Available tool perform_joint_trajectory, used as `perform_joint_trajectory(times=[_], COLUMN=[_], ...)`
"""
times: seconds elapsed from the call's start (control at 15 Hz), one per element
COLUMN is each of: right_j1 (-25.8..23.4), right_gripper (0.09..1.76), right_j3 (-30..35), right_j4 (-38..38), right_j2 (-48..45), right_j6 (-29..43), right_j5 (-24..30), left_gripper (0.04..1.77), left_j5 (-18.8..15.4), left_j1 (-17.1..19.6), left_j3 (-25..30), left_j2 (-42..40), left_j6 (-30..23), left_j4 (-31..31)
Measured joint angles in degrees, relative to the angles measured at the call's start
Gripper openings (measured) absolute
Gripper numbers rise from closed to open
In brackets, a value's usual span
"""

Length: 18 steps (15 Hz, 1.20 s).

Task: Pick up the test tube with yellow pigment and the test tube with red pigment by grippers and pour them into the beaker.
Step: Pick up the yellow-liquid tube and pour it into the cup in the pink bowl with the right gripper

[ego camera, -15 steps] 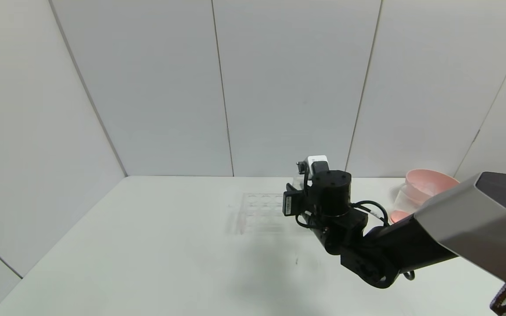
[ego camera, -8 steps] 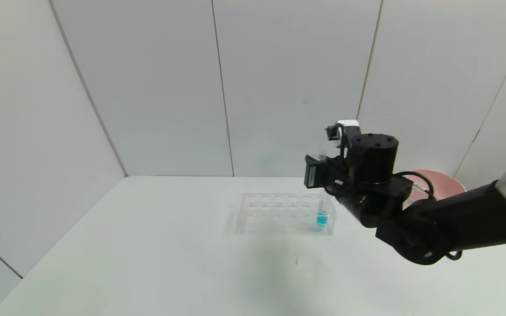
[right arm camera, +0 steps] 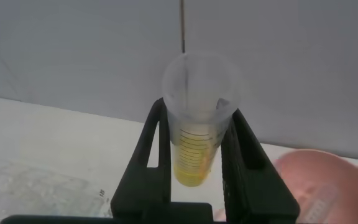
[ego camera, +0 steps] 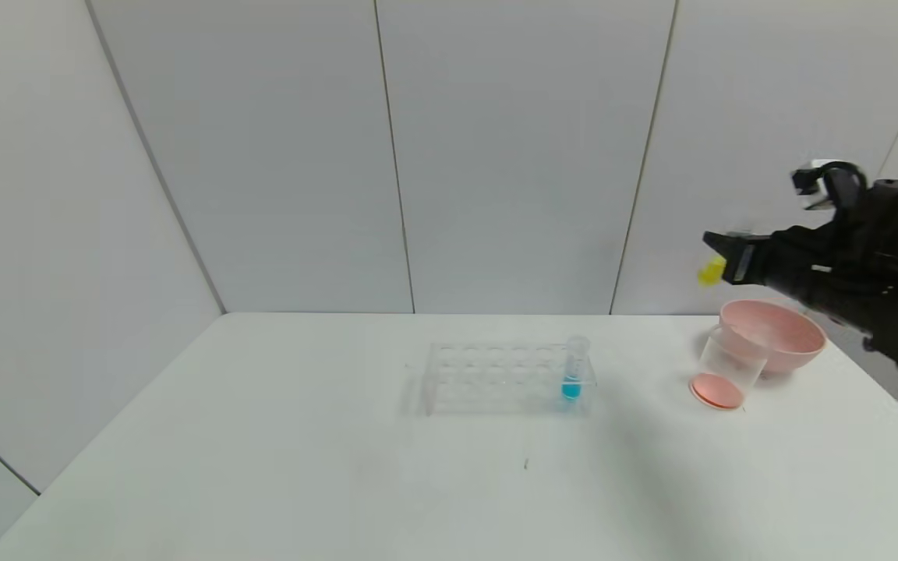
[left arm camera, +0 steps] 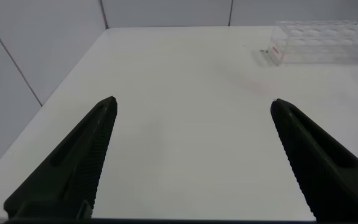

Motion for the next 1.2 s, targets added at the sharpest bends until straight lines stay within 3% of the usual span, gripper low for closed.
perform_joint_trajectory(times=[0.2,0.4,0.53,0.73,1.07,1.2], right_j1=[-11.74,-19.81,-22.3,-23.37,-23.04,-22.67], right_gripper=[0.52,0.52,0.52,0.52,0.52,0.52], right_j3=[0.55,-1.02,-4.13,-7.52,-6.1,-5.18], right_j4=[-0.02,-0.32,-1.48,-6.57,-10.7,-10.8], right_j2=[-0.96,-0.33,1.91,6.77,12.61,13.92], right_j6=[-0.68,-1.58,-6.46,-19.8,-45.03,-48.73], right_j5=[16.68,29.49,31.65,32.17,32.33,32.44], left_gripper=[1.76,1.76,1.76,1.76,1.76,1.76], left_j5=[0.0,0.0,0.0,0.0,0.0,0.0], left_j1=[0.0,0.0,0.0,0.0,0.0,-0.02], left_j3=[0.0,0.0,0.0,0.0,0.0,0.0], left_j2=[0.0,0.0,0.0,0.0,0.0,0.0], left_j6=[0.0,0.0,0.0,0.0,0.0,0.0], left_j4=[0.0,0.0,0.0,0.0,0.0,0.0])
